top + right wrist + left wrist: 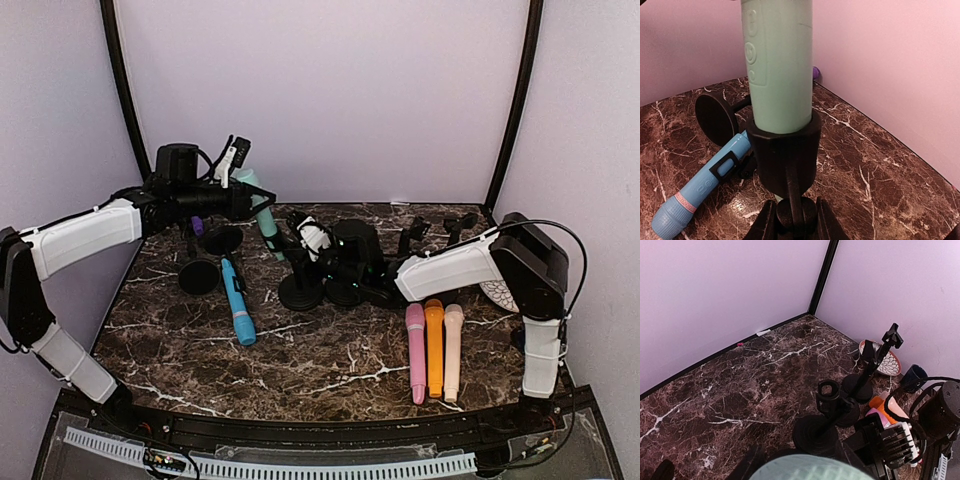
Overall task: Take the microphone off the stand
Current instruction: Remove the microphone from the microphone stand.
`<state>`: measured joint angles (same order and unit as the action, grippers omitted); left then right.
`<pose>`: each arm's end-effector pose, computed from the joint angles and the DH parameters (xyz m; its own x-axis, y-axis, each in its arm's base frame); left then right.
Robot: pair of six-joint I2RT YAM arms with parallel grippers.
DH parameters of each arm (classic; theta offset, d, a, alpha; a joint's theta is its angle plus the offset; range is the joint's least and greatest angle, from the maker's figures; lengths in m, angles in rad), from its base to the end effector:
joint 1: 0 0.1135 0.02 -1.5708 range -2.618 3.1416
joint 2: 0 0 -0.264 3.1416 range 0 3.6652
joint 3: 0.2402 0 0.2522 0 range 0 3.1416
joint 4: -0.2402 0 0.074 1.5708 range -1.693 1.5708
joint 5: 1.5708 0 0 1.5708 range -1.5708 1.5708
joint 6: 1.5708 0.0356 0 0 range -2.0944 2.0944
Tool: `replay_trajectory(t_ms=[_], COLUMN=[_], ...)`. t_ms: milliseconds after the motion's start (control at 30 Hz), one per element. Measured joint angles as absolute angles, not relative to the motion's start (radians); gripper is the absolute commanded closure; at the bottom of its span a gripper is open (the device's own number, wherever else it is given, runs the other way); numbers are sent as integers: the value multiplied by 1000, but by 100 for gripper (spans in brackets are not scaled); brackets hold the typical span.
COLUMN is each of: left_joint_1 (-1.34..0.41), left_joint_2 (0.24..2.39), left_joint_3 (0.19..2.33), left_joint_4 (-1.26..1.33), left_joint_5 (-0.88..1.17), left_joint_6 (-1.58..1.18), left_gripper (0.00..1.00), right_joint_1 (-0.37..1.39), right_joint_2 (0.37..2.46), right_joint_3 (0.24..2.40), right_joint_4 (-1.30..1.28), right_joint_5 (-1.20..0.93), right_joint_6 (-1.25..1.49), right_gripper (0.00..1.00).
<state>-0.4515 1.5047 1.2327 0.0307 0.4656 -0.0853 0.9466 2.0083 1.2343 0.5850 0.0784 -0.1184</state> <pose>0.3146 -0.1703 0.3436 -0.2809 0.0516 -0.9584 0.7610 0.6204 -0.1896 0.2691 0.3688 0.2037 -0.0188 -0.2276 -0.9736 -0.7716 0.6226 -0.1306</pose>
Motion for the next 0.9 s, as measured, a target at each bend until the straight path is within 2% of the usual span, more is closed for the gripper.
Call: replay_trajectory(t_ms=[300, 533, 900], left_joint_1=[-488, -508, -400], left_joint_2=[1481, 1474, 1515], left_joint_3=[1205, 1230, 1260], left_joint_4=[58, 9, -22], left_joint_5=[490, 403, 493], left_joint_6=[40, 65, -164], left_gripper=[100, 100, 100], right_joint_1=[949, 949, 953], right_joint_2=[2003, 2003, 2003], right_joint_3=[1234, 1234, 1230], right_joint_4=[573, 576, 592], right_joint_5=[88, 91, 80], right_joint_6=[-116, -119, -117], right_gripper=[100, 100, 100])
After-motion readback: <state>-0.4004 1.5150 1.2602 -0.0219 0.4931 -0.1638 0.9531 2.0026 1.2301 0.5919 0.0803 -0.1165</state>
